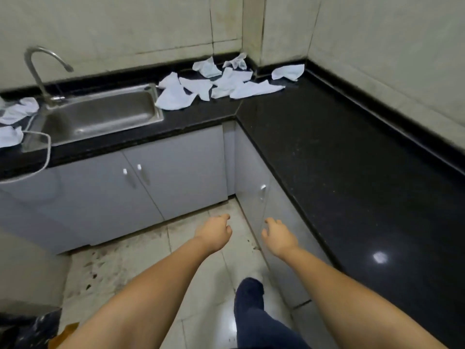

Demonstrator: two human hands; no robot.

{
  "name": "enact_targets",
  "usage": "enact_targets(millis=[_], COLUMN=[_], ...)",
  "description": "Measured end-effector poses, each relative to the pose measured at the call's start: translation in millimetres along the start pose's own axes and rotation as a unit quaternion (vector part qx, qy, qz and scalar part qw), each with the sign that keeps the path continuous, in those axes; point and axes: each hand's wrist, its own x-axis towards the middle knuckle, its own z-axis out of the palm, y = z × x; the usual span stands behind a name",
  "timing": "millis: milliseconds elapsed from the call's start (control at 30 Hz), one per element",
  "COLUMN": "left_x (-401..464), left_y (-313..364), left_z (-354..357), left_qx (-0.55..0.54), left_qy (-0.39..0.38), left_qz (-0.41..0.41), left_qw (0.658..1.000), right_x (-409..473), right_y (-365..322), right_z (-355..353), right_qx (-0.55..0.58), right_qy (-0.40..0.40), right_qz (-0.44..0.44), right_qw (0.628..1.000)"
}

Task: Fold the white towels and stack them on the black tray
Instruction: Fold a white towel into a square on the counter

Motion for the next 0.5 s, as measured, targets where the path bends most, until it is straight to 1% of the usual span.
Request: enact_targets(millis=[167,233,367,500], left_x=[124,167,240,312], left_y=[24,33,44,45], left_z=[-66,-93,-129,-159], left_qx=[0.017,0.006,-0.002,0.000], left_qy=[0.021,0.033,0.037,0.025], left_qz=[0.006,0.007,0.015,0.016], left_qw=[1.000,0.999,0.999,1.000], right_x=[122,163,230,292], right_y=[-26,-34,-41,-44], right_z=[-75,-107,-149,-181], right_qx=[-0.008,-0.006,-0.008,0.015], right_qy=[0.035,0.049,0.058,0.065], right_qz=[-0.037,-0.046,-0.049,-0.032], right_qw=[0.999,0.998,0.997,0.997])
